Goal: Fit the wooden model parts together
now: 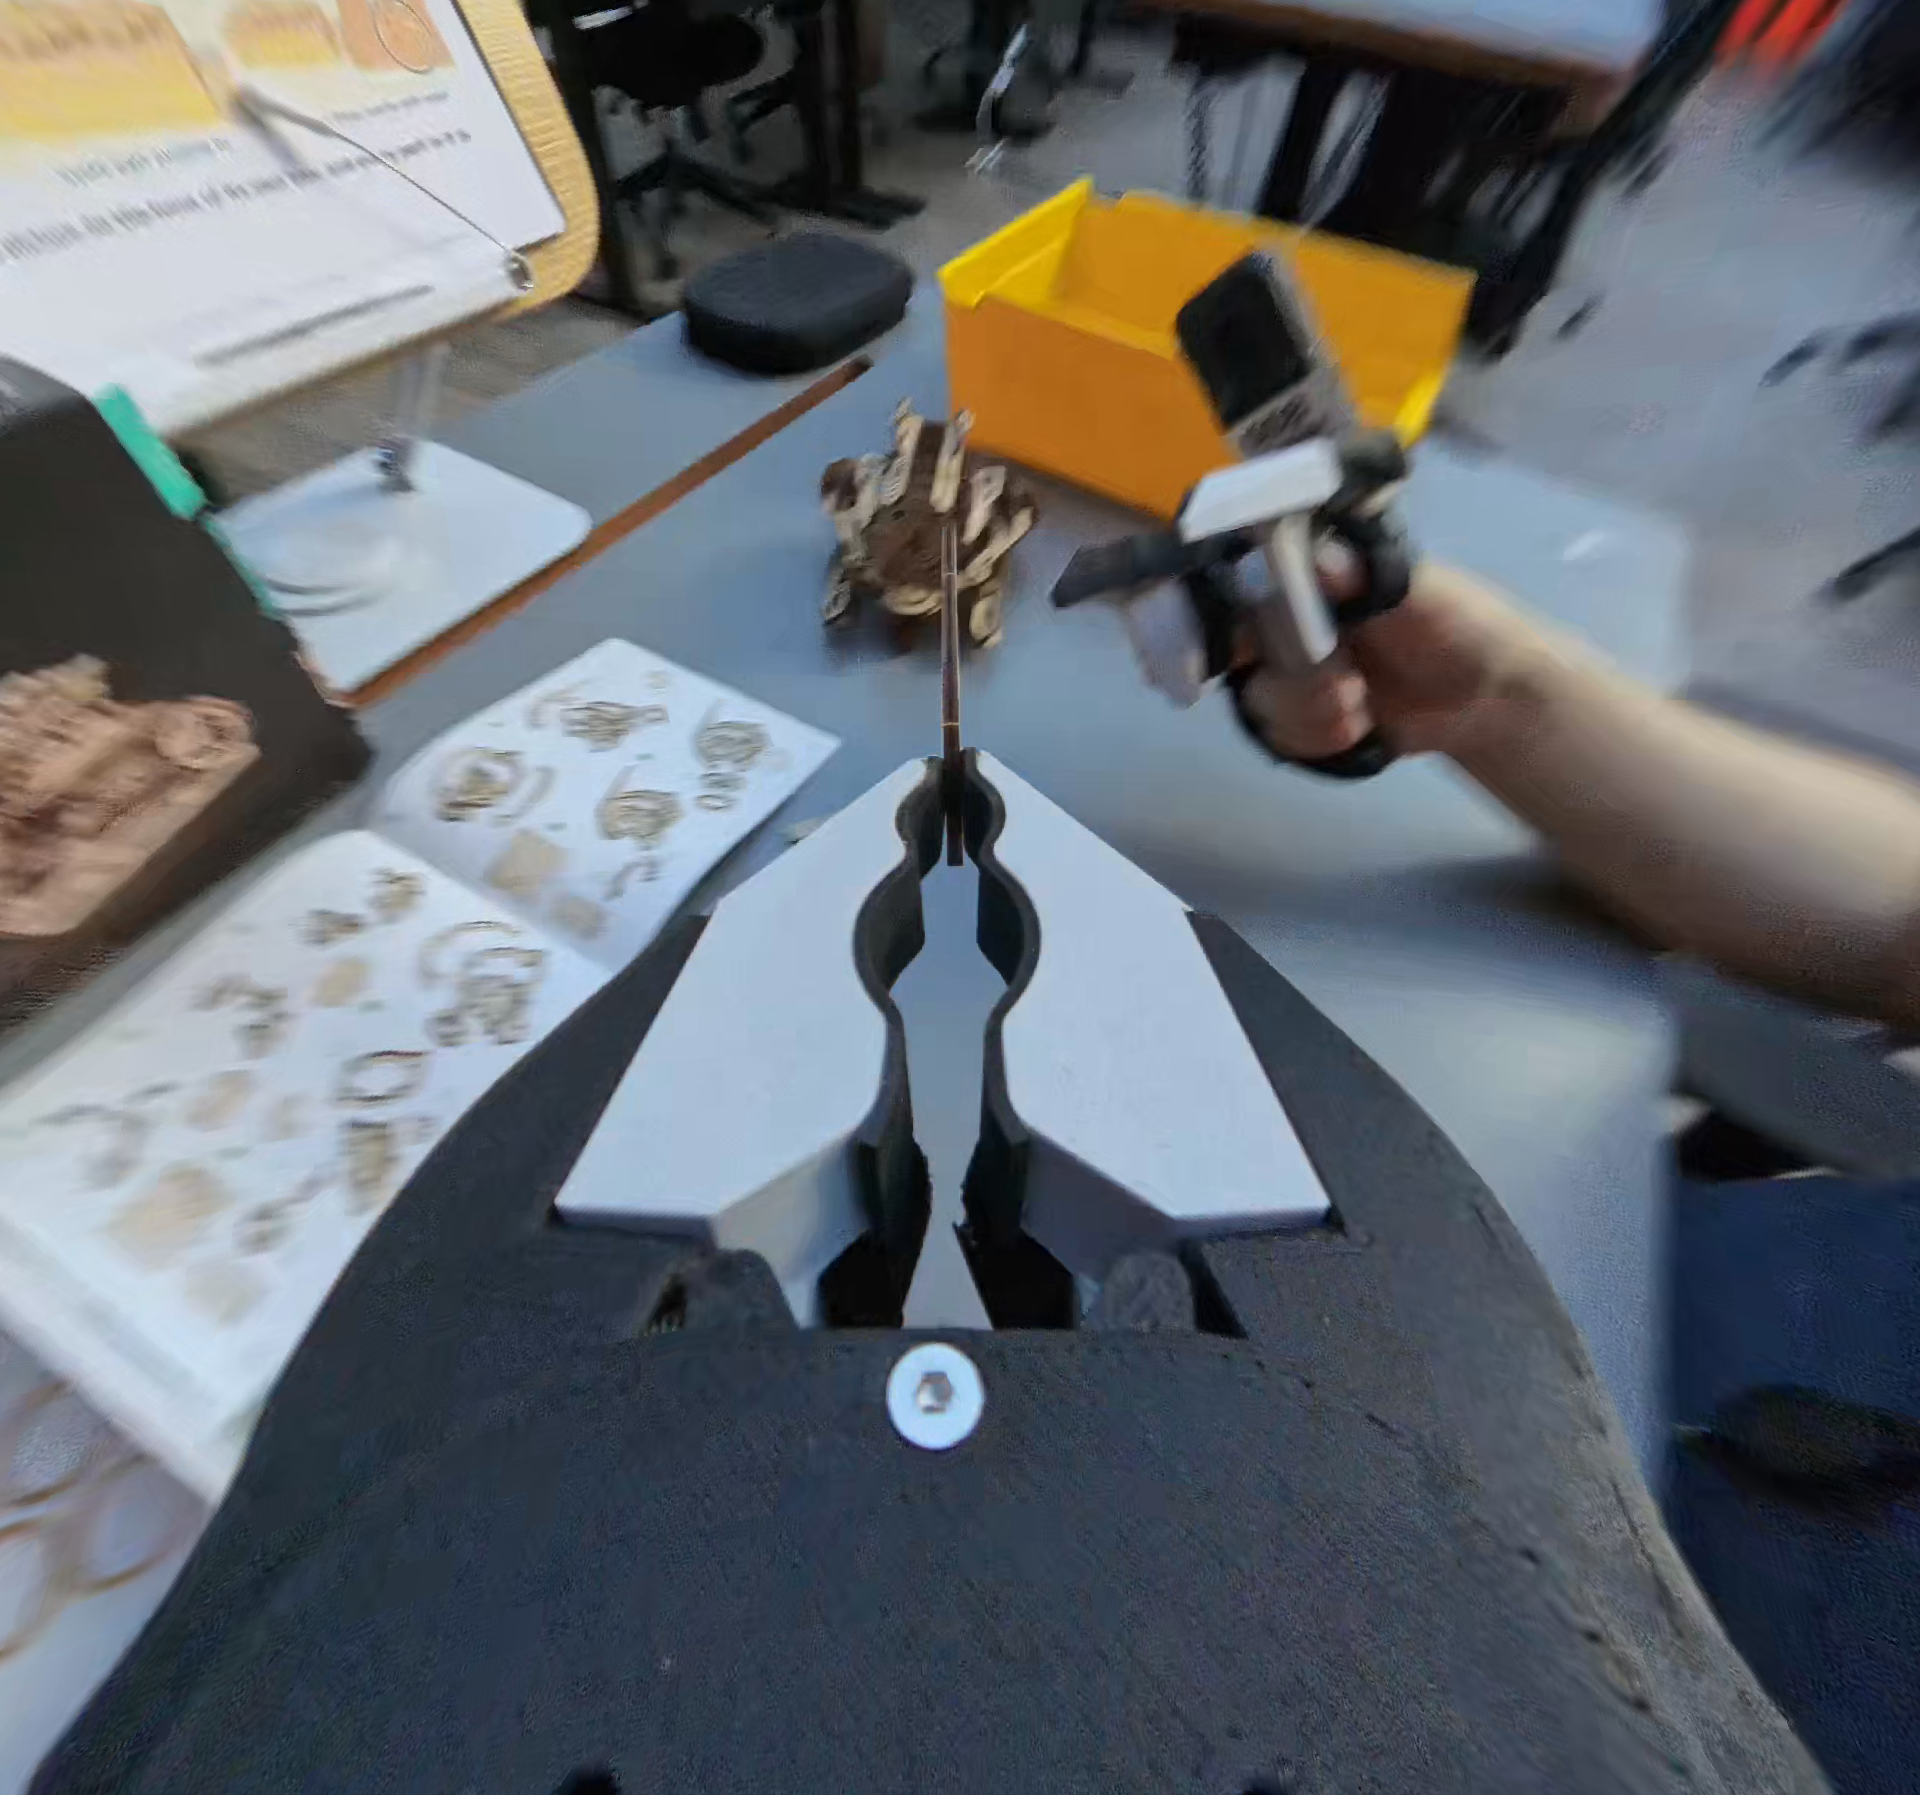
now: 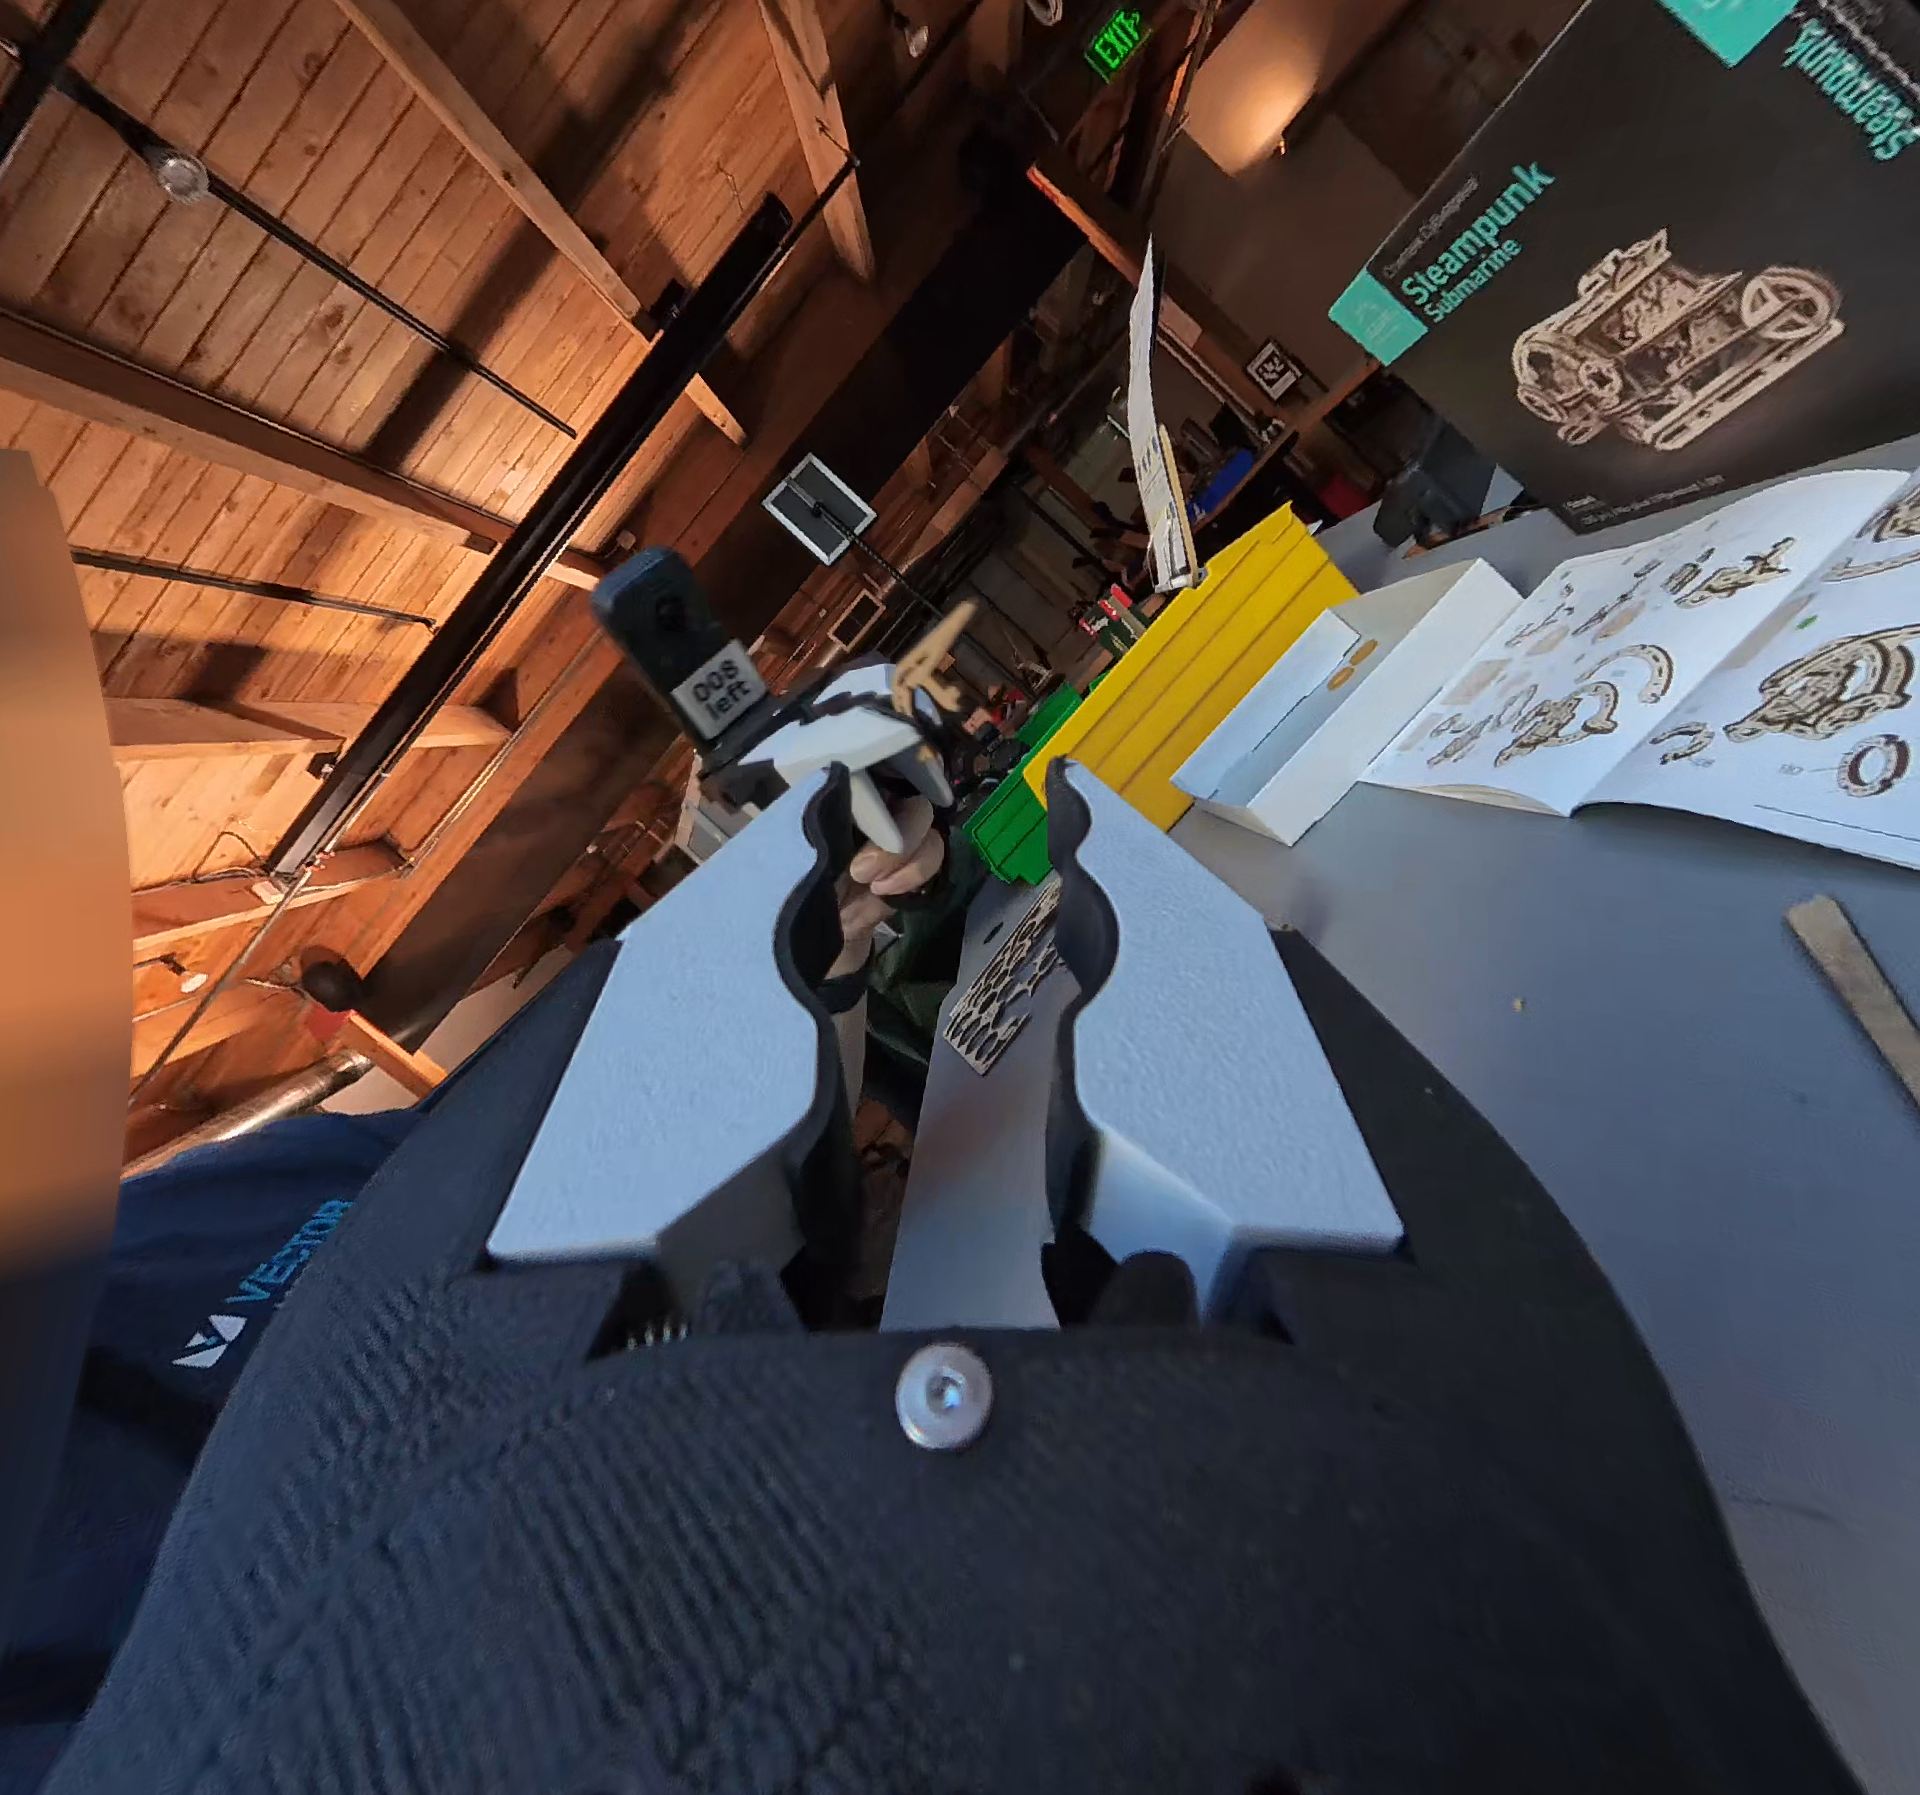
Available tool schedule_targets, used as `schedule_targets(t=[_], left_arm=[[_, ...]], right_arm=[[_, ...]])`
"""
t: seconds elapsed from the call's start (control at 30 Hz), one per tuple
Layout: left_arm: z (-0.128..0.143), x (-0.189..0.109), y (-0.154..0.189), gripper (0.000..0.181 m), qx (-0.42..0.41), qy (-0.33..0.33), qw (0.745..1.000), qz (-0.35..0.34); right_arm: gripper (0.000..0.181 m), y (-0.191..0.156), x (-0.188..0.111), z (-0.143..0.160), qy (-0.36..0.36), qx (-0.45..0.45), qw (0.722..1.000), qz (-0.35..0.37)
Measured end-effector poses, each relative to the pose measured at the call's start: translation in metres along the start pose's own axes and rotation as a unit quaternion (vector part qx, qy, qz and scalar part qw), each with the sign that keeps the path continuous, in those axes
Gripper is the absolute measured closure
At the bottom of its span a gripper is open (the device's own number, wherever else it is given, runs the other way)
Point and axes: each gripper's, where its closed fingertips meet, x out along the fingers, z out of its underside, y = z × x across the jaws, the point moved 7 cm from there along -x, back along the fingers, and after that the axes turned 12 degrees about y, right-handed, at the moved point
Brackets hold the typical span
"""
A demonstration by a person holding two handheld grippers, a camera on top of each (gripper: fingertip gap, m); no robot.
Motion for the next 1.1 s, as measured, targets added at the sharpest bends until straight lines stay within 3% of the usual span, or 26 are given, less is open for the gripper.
schedule_targets(t=[0.1, 0.23, 0.4, 0.7, 0.9, 1.0, 1.1], left_arm=[[0.010, -0.024, -0.042, 0.181, -0.221, 0.061, 0.972, 0.050], [0.051, -0.045, -0.065, 0.181, -0.301, 0.087, 0.949, 0.037], [0.061, -0.060, -0.058, 0.181, -0.279, 0.050, 0.958, 0.035], [0.078, -0.074, -0.047, 0.181, -0.125, -0.080, 0.989, -0.004], [0.097, -0.074, -0.045, 0.181, -0.115, -0.089, 0.989, -0.008], [0.099, -0.077, -0.047, 0.181, -0.113, -0.097, 0.989, -0.017], [0.099, -0.081, -0.048, 0.181, -0.097, -0.114, 0.989, -0.016]], right_arm=[[0.146, 0.009, -0.001, 0.003, 0.003, 0.037, 0.999, 0.009], [0.146, 0.022, 0.003, 0.019, -0.045, 0.077, 0.996, 0.027], [0.146, 0.029, 0.008, 0.033, -0.089, 0.024, 0.994, 0.055], [0.136, 0.047, 0.009, 0.046, -0.144, -0.098, 0.978, 0.111], [0.136, 0.056, 0.012, 0.053, -0.153, -0.185, 0.965, 0.109], [0.136, 0.050, 0.019, 0.055, -0.145, -0.215, 0.963, 0.080], [0.138, 0.019, 0.041, 0.033, -0.119, -0.242, 0.963, 0.008]])
